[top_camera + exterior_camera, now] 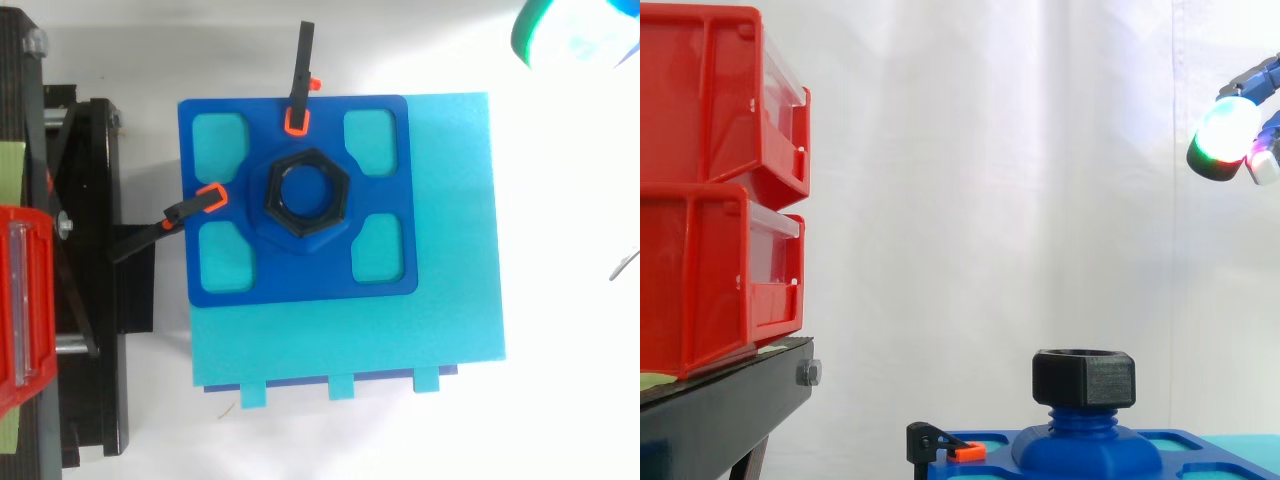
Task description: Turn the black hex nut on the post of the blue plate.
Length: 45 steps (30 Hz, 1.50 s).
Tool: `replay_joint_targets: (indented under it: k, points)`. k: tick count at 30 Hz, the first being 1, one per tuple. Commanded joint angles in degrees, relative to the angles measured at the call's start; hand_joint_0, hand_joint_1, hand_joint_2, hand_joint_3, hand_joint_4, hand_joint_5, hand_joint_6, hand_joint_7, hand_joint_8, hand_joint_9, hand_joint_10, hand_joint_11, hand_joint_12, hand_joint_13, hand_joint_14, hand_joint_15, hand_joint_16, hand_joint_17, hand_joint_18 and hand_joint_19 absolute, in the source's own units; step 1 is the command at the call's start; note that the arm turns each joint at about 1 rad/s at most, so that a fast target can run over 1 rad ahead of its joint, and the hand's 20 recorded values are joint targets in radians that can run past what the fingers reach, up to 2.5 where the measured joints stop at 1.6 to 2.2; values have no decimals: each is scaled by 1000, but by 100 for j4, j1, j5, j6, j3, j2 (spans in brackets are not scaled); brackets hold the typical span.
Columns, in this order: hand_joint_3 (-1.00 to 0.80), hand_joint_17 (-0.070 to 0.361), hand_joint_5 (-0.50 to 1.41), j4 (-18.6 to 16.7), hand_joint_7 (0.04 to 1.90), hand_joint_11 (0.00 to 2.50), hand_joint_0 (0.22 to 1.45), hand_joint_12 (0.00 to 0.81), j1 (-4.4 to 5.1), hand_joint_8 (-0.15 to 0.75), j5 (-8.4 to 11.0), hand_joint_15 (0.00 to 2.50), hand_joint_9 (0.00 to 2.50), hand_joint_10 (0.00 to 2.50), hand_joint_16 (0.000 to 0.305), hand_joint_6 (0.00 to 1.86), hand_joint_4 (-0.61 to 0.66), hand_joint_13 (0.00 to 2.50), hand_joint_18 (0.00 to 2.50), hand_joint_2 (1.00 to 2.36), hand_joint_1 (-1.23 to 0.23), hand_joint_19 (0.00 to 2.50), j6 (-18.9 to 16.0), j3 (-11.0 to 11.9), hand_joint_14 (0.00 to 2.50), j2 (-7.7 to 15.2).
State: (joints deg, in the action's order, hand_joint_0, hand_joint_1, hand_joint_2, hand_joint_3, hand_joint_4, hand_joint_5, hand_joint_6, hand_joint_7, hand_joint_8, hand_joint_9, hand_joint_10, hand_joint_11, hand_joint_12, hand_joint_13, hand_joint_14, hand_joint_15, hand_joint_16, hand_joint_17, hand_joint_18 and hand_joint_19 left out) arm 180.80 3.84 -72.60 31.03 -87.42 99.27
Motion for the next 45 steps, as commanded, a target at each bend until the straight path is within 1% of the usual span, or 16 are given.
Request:
replay_joint_targets:
  k: [1,23,27,28,30,35,38,40,41,42,44,45]
  points:
    - [-479,147,-218,-1,851,334,538,402,3,349,0,820,703,10,66,503,185,1077,823,1002,-507,682,0,5,19,4]
    - [-480,147,-218,43,849,331,539,404,-6,350,-18,828,703,10,66,503,191,1091,825,1002,-507,681,0,5,19,-4]
    - [-479,148,-218,52,848,335,539,398,-6,351,-9,845,705,10,66,503,188,1091,830,1002,-507,689,0,5,20,-4]
    - [-479,148,-218,52,852,336,539,407,3,351,9,832,705,11,66,503,190,1093,831,1002,-507,680,-9,5,20,-4]
    - [-479,148,-218,105,853,338,539,401,-6,352,9,839,704,12,66,503,189,1096,832,1002,-507,678,-18,5,20,-4]
    - [-478,148,-218,43,853,334,540,403,11,355,0,834,705,10,66,503,192,1093,836,1002,-507,681,-26,5,21,4]
    - [-478,147,-217,-44,854,336,540,403,55,352,9,835,706,10,66,503,190,1093,837,1003,-506,690,-9,-3,20,48]
    - [-477,147,-217,-211,853,336,540,403,143,352,53,831,707,10,65,503,190,1095,839,1002,-507,687,-35,-3,19,92]
    - [-476,147,-217,-273,853,336,540,406,161,351,88,828,705,11,65,503,190,1095,839,1002,-507,679,-9,-3,19,92]
    - [-473,147,-217,-458,849,333,540,406,222,352,228,828,703,13,65,503,190,1096,838,1003,-507,689,0,5,19,92]
    - [-476,147,-218,-686,854,339,540,404,293,351,439,824,703,10,65,503,191,1096,839,1003,-507,690,44,-3,19,127]
    - [-477,146,-217,-686,849,343,541,403,293,351,439,836,703,11,65,503,190,1094,839,1002,-506,690,44,-3,20,127]
